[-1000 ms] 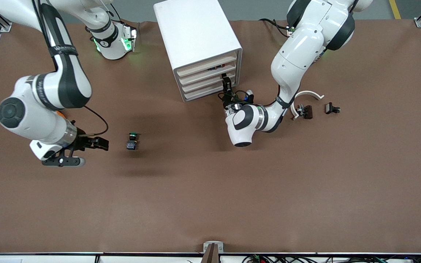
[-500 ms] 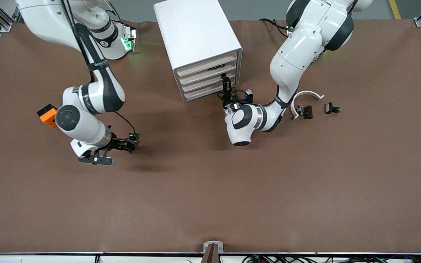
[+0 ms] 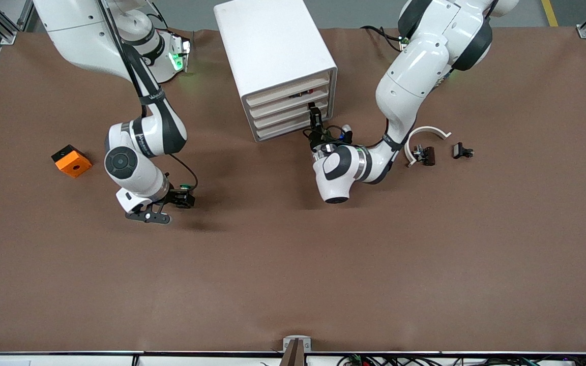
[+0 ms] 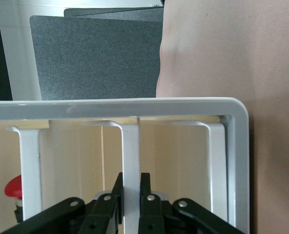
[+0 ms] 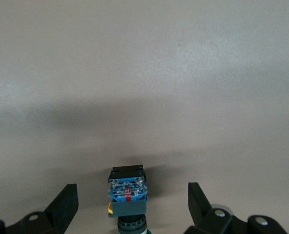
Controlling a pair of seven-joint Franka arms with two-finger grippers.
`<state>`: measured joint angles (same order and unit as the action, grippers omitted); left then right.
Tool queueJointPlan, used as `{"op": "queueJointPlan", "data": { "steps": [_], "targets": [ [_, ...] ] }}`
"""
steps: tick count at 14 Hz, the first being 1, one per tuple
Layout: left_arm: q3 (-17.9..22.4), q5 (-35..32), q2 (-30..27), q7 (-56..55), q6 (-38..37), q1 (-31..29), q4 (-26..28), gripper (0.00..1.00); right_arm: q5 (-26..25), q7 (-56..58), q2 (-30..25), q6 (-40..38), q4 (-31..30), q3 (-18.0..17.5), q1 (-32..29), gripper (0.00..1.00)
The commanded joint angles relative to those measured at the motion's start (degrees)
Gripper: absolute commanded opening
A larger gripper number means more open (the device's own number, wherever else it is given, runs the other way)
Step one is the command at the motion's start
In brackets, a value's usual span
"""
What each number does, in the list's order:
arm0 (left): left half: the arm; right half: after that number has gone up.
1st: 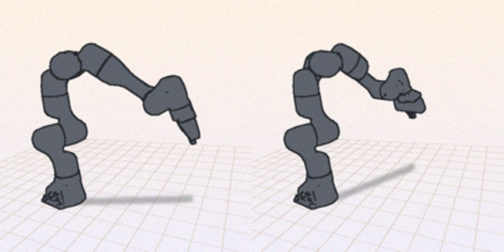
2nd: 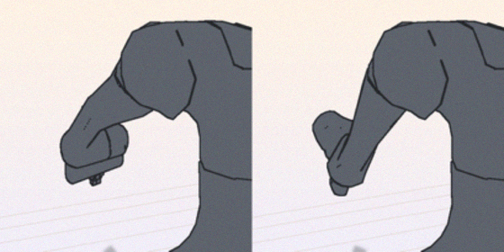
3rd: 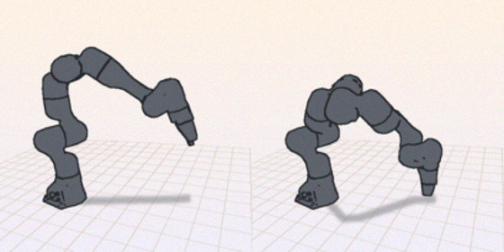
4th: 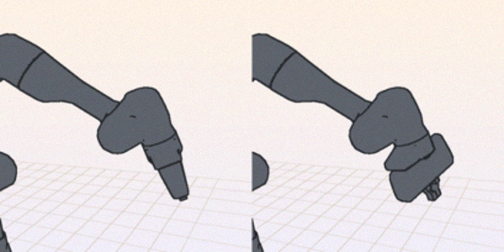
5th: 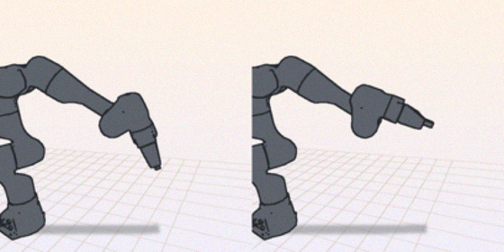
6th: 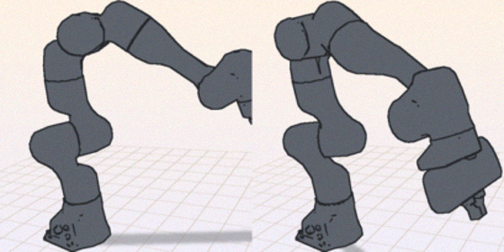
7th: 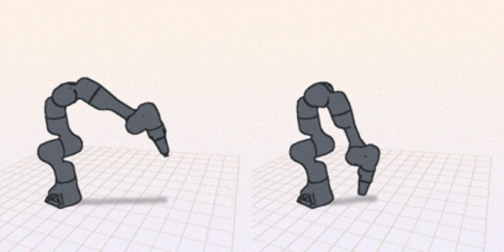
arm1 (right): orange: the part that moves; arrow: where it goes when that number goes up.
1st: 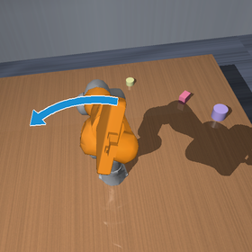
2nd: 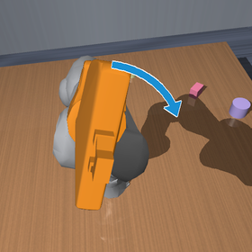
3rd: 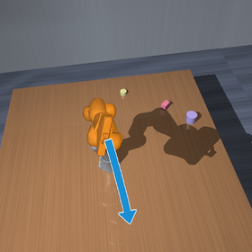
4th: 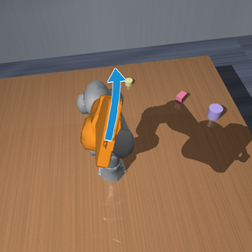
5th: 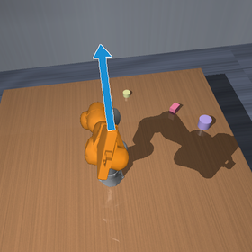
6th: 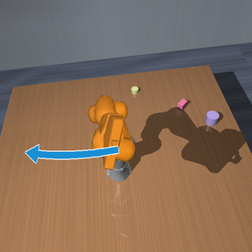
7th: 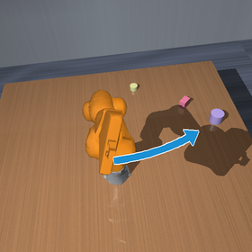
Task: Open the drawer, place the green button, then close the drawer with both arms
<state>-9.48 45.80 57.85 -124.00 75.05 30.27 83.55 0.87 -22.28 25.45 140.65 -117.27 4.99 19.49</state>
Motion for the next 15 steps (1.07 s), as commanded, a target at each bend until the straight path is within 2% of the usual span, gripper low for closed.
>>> {"op": "queueJointPlan", "data": {
  "steps": [1,4,8,15],
  "targets": [
    [0.3,-0.7,0.8,-0.3,-0.6,-0.7,-1.3,0.03,-1.0,-1.9,0.6,0.7,-0.5,-0.2,-0.3,1.0],
    [0.5,-0.7,0.9,-0.2,-0.5,-3.0,-3.8,0.02,-0.5,-2.0,1.3,1.3,-0.5,-0.2,-0.3,1.0],
    [2.7,-0.7,1.6,0.2,-0.4,-5.1,-6.9,0.03,-0.3,-2.1,2.1,2.5,-1.0,-0.2,-0.4,1.0],
    [5.6,-0.7,1.6,0.7,-0.4,-7.8,-7.4,0.03,-0.2,-2.1,3.2,2.8,-1.0,-0.2,-0.2,1.0]
  ]
}}
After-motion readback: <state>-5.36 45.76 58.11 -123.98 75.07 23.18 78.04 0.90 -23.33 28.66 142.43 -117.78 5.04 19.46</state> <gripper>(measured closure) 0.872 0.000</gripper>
